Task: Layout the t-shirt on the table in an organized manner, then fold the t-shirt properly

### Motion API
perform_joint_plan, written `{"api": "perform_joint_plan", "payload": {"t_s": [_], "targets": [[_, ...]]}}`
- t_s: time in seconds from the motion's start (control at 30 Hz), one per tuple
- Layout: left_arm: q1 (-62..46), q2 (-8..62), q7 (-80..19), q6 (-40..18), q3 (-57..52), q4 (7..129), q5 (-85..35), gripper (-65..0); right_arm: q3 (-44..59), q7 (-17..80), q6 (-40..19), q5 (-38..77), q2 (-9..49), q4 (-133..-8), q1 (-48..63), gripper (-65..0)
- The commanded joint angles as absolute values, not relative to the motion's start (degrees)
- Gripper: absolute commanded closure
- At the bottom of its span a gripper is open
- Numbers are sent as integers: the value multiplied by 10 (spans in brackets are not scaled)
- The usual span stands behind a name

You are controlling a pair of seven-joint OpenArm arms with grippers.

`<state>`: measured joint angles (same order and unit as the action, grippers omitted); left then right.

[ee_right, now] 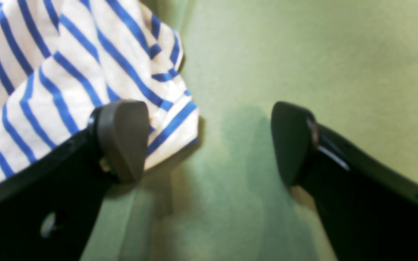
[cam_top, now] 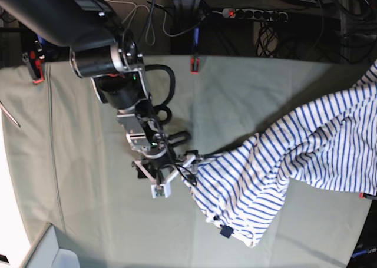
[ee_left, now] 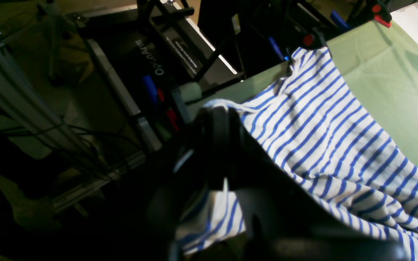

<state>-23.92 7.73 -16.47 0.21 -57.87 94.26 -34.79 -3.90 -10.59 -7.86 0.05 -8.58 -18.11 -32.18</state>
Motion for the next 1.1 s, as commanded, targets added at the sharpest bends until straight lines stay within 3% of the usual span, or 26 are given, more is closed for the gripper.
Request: {"api": "perform_joint_plan", "payload": {"t_s": [0.0,0.13,0.47,0.57,0.67,0.87,1.07], "targets": [[-240,87,-149,0,-582,953,-348,0,-39,-121,-108,3,-90,-192,-335,-534],[-240,87,-149,0,-582,953,-348,0,-39,-120,-200,3,-90,-189,-330,-533],[-239,87,-149,0,-582,949,-348,0,-51,-122,-212,3,-90,-189,-316,-519],[-239,87,-149,0,-582,949,-348,0,-102,-122,-212,3,-90,-189,-315,-444],[-239,87,-149,0,-582,949,-348,0,-148,-122,-212,3,-90,-189,-314,-321],[-241,87,-149,0,-582,948,-348,0,-164,-122,-208,4,-90,-190,-314,-5],[-240,87,-149,0,-582,950,-348,0,-164,-122,-207,5,-90,-194,-314,0]]}}
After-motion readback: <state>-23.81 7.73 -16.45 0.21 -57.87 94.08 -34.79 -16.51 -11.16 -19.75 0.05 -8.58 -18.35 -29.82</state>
